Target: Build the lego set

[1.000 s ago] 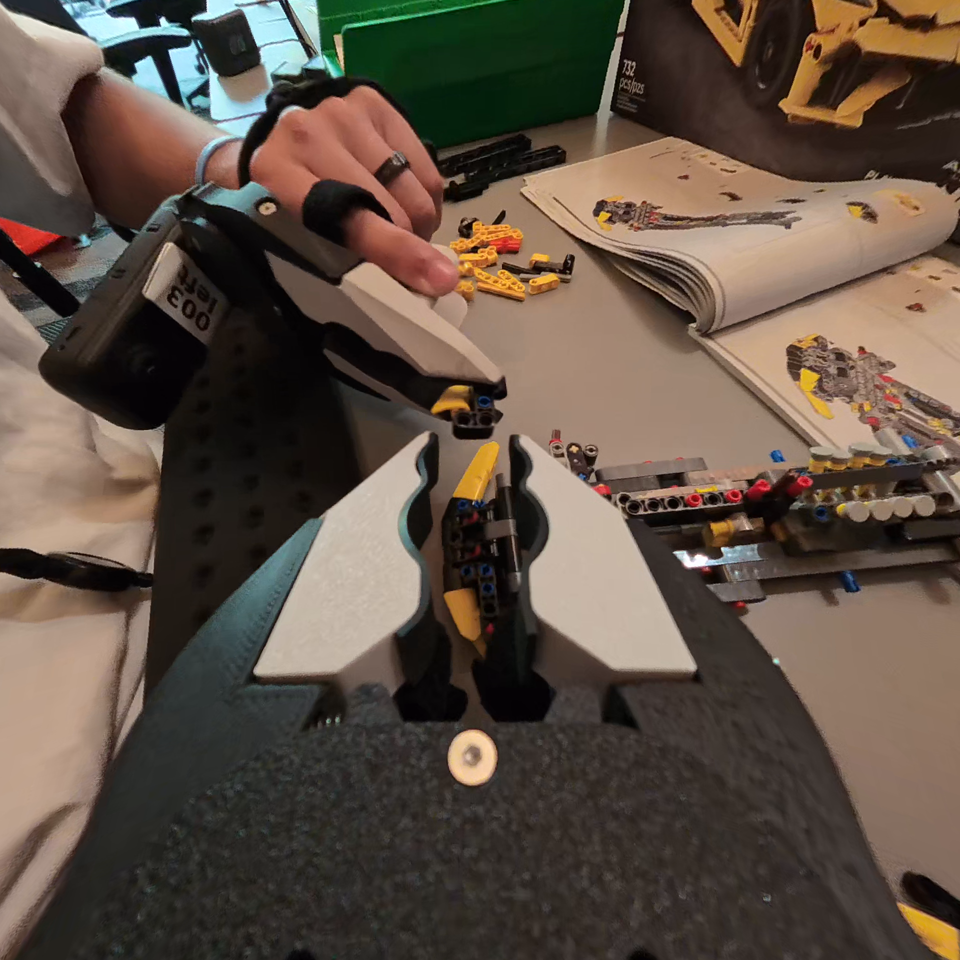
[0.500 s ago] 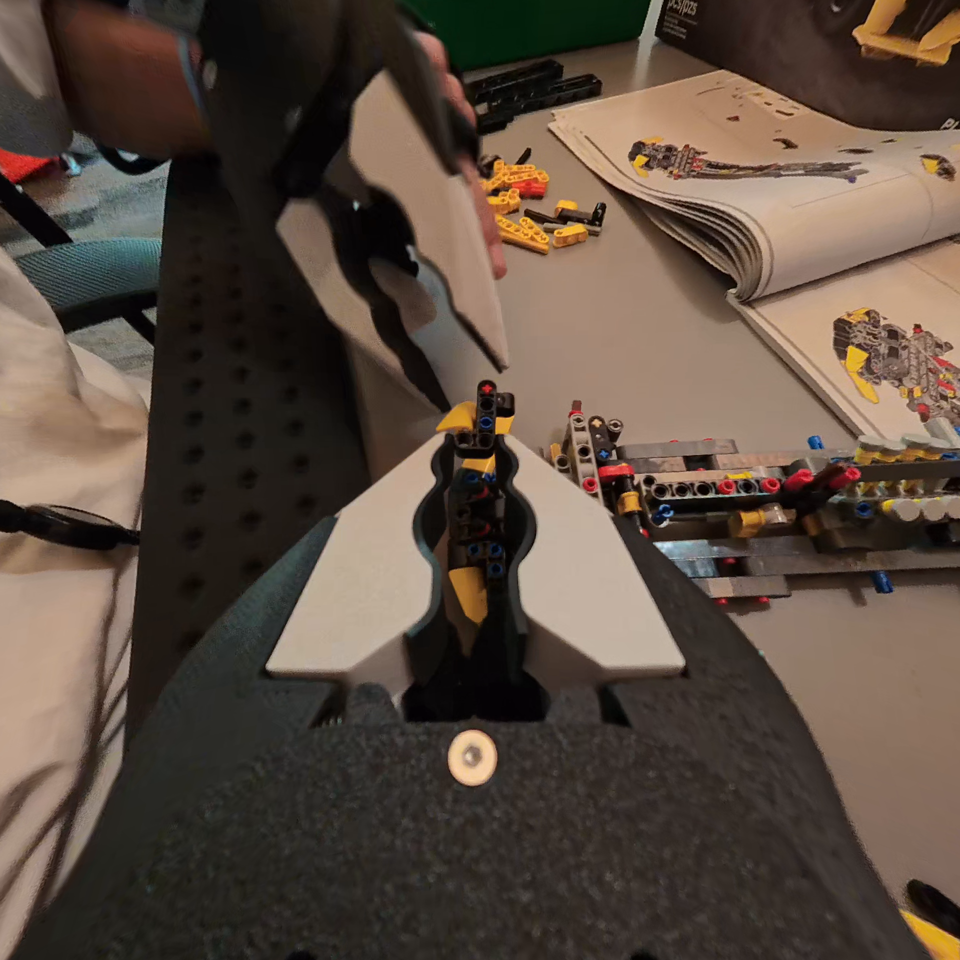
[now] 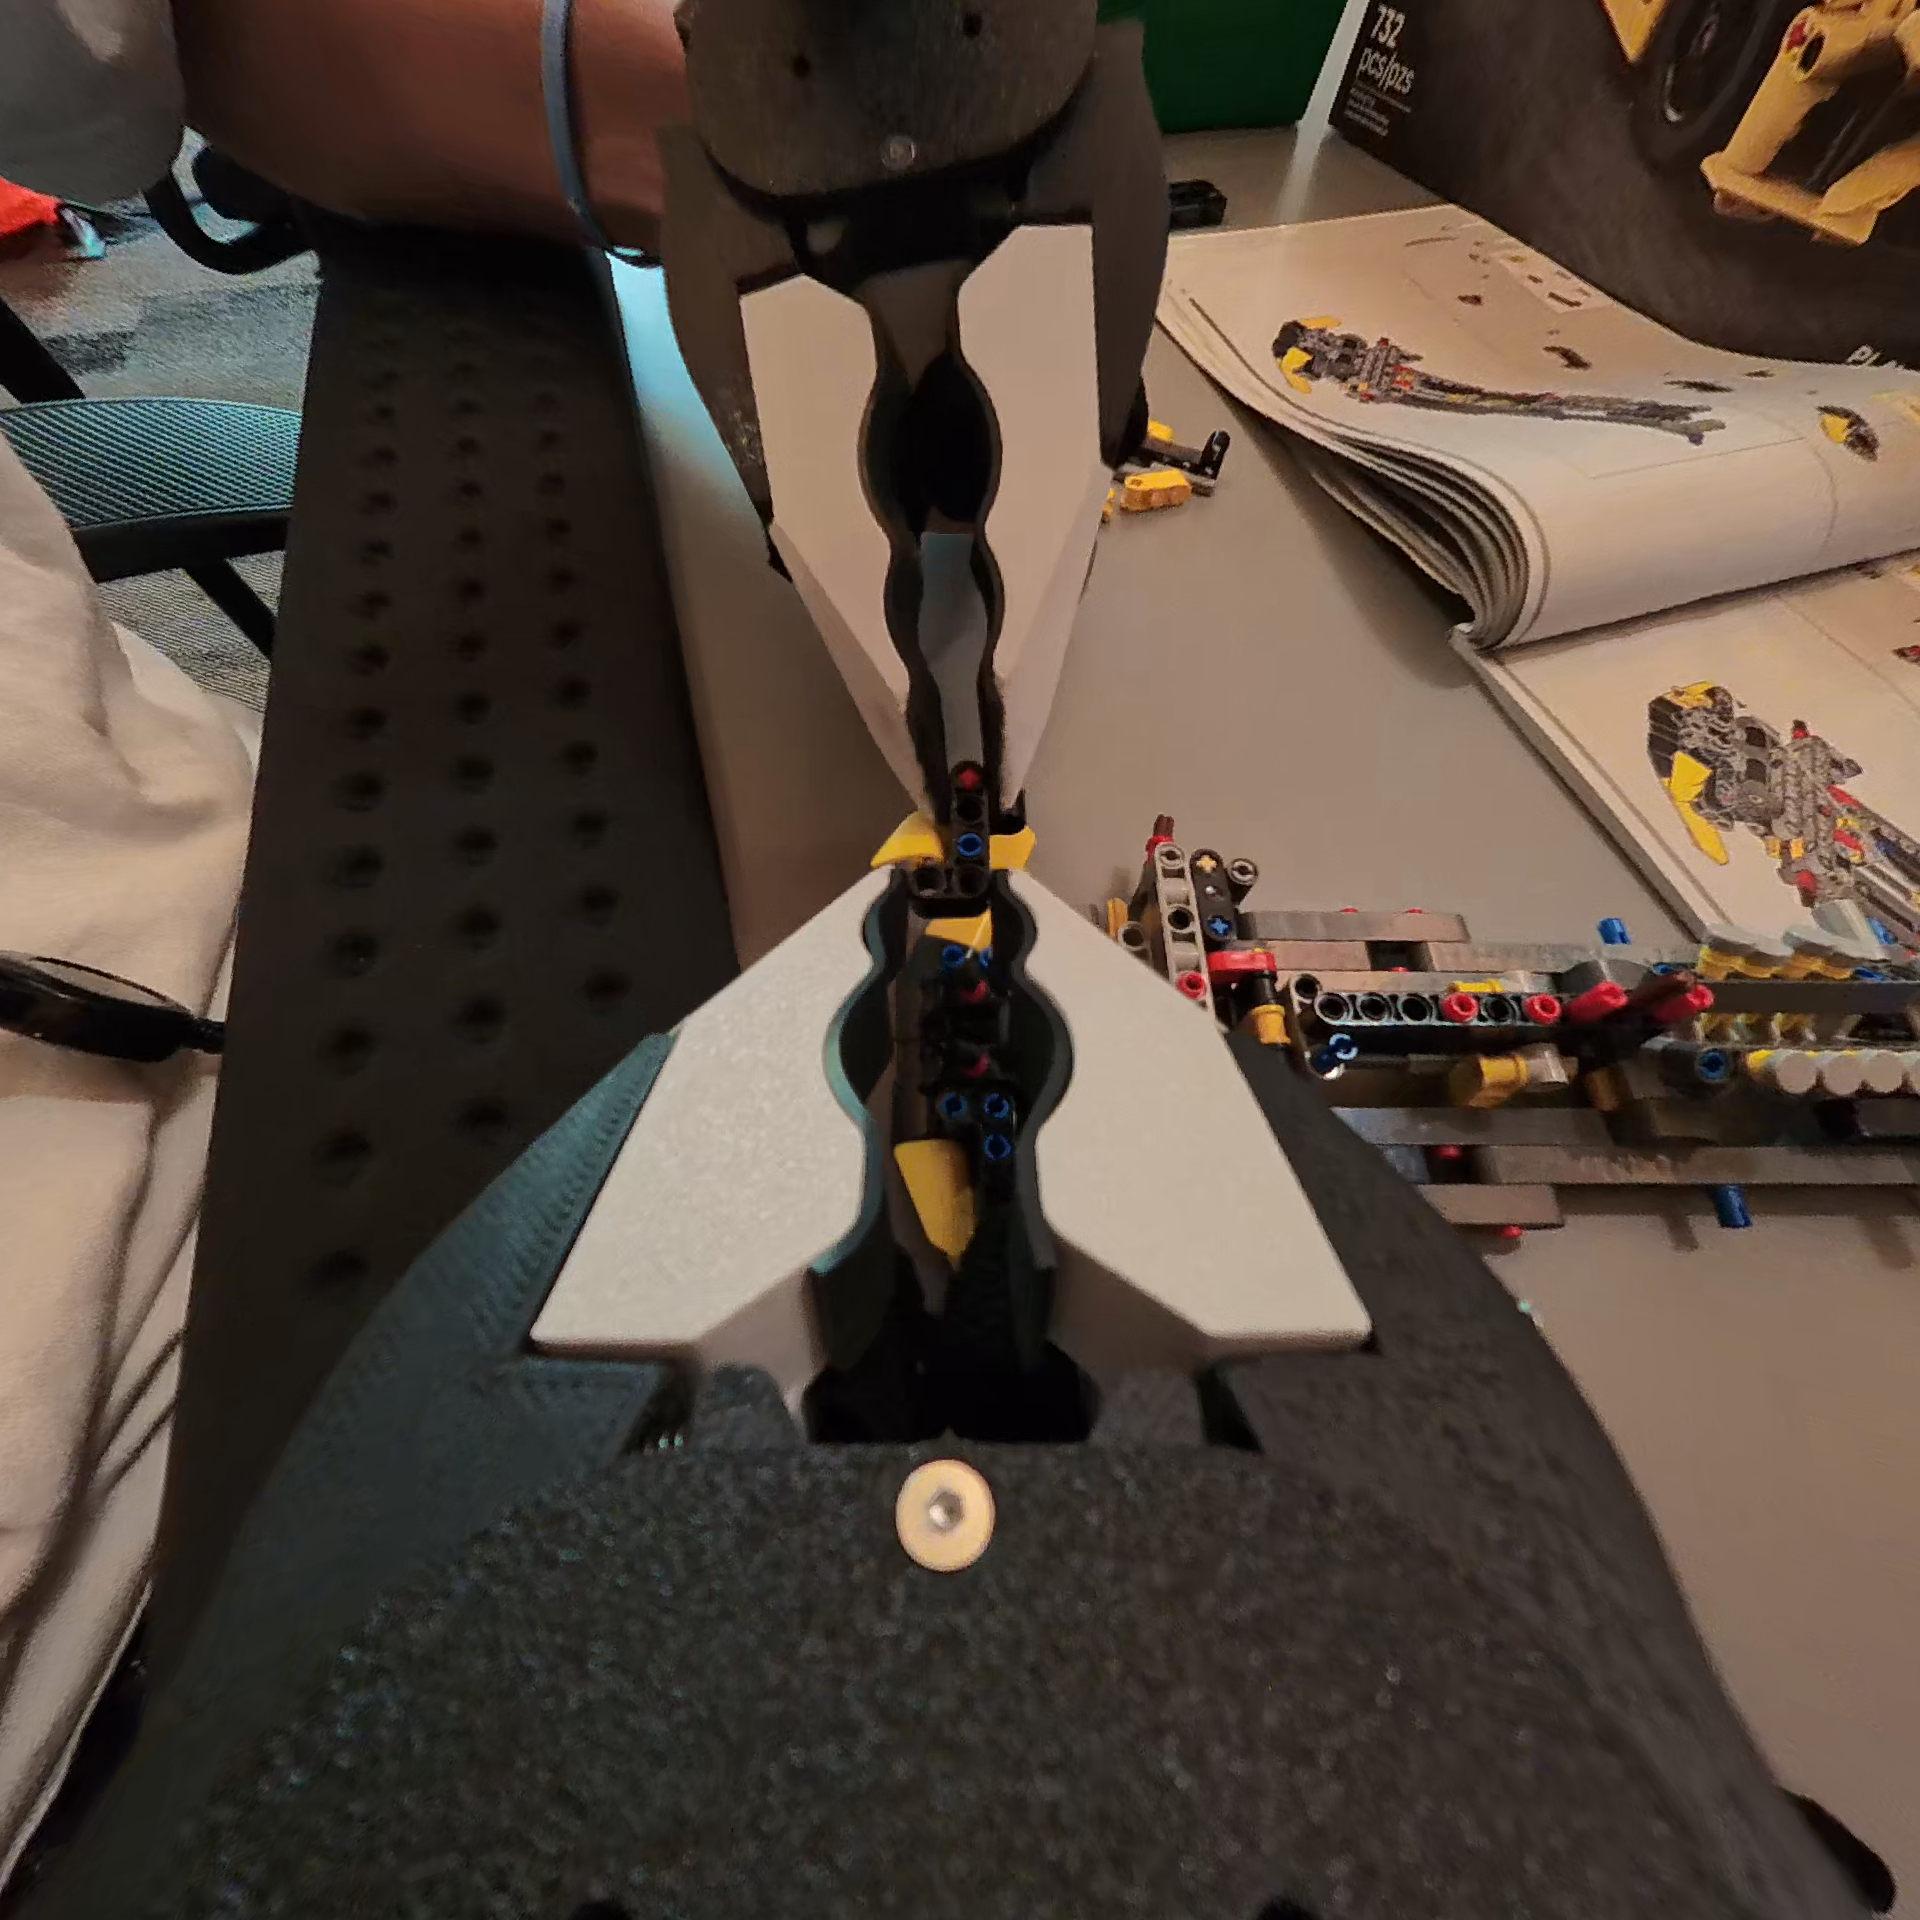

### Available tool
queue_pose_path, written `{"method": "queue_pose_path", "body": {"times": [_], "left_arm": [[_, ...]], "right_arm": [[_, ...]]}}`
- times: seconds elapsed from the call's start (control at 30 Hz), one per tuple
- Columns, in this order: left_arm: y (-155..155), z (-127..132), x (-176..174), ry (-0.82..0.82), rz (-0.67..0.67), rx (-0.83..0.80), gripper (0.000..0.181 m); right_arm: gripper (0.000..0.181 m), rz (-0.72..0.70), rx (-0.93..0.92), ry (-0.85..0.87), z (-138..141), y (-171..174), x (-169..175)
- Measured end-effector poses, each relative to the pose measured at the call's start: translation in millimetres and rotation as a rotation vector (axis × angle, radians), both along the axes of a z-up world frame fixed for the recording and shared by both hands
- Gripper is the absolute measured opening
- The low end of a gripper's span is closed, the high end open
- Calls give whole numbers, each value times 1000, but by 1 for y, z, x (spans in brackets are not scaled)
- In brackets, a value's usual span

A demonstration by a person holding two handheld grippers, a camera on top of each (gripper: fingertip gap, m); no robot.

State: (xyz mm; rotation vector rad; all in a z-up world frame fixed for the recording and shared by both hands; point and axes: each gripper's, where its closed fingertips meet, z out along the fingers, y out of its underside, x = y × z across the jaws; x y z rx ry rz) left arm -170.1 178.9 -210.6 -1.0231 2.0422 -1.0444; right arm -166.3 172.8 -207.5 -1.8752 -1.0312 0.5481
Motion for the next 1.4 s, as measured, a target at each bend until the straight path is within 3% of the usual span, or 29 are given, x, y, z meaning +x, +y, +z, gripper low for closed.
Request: {"method": "queue_pose_path", "body": {"times": [0.1,0.23,0.37,0.43,0.67,1.4], "left_arm": [[0,-9,-1,64,-3,-6,6],[1,-15,1,103,15,13,6],[1,-15,4,125,-3,23,6],[2,-16,5,141,-13,44,6],[3,-17,7,144,-63,70,6],[5,-23,6,169,-98,143,6]], "right_arm": [[24,-32,43,-58,-1,1,5],[22,-63,180,-157,5,-5,5],[0,-105,316,-269,3,-1,5],[0,-122,359,-305,2,2,6],[0,-99,258,-320,-10,3,6],[0,-71,-111,-60,-14,4,7]]}}
